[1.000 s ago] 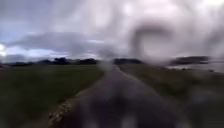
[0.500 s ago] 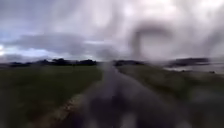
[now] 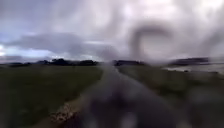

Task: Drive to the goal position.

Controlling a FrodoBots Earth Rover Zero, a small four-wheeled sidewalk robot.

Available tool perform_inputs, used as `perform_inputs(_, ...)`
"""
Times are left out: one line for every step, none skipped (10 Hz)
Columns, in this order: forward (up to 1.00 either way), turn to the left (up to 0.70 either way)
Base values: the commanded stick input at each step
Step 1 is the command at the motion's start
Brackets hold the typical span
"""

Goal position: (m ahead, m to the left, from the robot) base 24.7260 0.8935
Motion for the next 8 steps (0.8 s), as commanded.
perform_inputs(0.70,0.00)
perform_inputs(0.70,0.00)
perform_inputs(0.70,0.00)
perform_inputs(0.70,0.00)
perform_inputs(0.70,0.00)
perform_inputs(0.70,0.00)
perform_inputs(0.70,0.00)
perform_inputs(0.70,-0.14)
